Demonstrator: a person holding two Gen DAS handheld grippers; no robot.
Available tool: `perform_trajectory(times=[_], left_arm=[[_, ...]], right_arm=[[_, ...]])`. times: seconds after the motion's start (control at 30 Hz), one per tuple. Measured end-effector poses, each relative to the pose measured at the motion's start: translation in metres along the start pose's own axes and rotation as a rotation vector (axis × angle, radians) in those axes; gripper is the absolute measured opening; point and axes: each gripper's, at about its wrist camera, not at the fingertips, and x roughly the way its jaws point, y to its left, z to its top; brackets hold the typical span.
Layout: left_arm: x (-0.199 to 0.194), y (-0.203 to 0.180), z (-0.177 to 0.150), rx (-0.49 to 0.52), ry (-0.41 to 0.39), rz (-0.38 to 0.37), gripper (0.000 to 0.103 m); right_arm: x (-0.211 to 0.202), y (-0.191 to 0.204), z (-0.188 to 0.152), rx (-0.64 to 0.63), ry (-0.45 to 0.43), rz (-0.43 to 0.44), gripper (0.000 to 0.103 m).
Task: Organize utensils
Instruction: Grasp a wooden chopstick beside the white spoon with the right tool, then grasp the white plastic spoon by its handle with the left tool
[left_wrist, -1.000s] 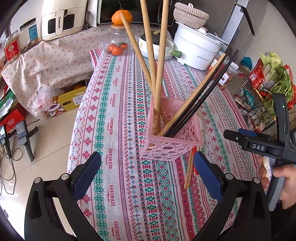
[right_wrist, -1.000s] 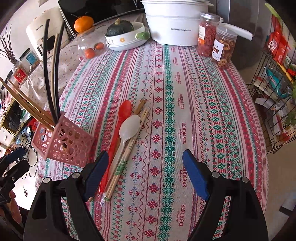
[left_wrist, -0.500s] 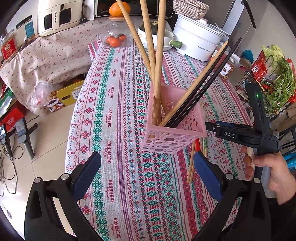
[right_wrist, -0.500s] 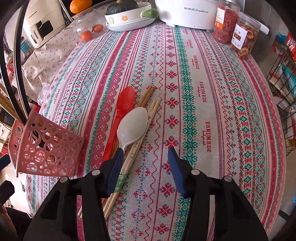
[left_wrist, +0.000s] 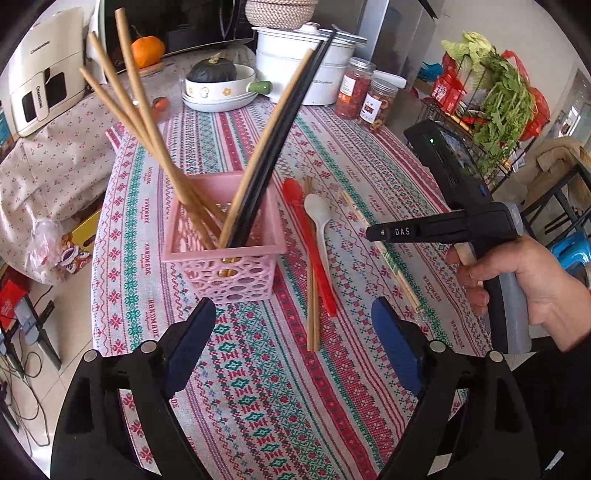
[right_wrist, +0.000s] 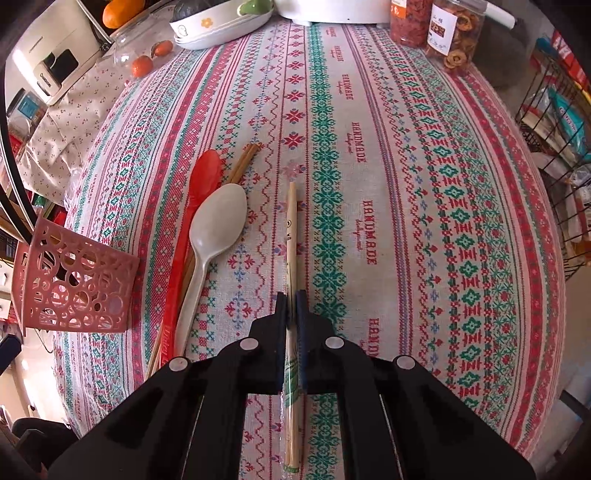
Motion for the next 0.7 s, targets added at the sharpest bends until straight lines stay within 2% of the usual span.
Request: perform_trajectory(times=[0.07, 0.13, 0.2, 0.37, 0.47, 0.63, 0.7], left_arm=[[0.012, -0.016, 0.001, 0.021, 0.031, -0.033, 0.066], [0.028, -0.03, 0.007, 0.031, 0.054, -0.047, 0.059], [0.045, -0.046, 0.017, 0.052, 0.074, -0.047, 0.056], [0.092, -0.068, 0.047, 0.035, 0.102, 0.032, 0.055], [0.117, -0.073, 0.069, 0.011, 0.117, 0.105, 0.054], [0.143, -0.074, 0.097, 0.023, 0.173, 0.226, 0.054], [0.15, -0.068, 0.104, 0.013, 0.205, 0.245, 0.054]], right_arm=[[-0.011, -0.015, -0.005, 0.025, -0.015, 0.017, 0.005], [-0.024, -0.029, -0.009, 0.042, -0.039, 0.036, 0.005], [-0.036, -0.045, -0.014, 0.066, -0.059, 0.057, 0.005], [-0.055, -0.081, -0.025, 0.111, -0.086, 0.093, 0.005], [-0.065, -0.102, -0.031, 0.133, -0.097, 0.116, 0.005], [-0.078, -0.116, -0.033, 0.156, -0.125, 0.184, 0.005], [-0.082, -0.117, -0.033, 0.148, -0.131, 0.2, 0.005]])
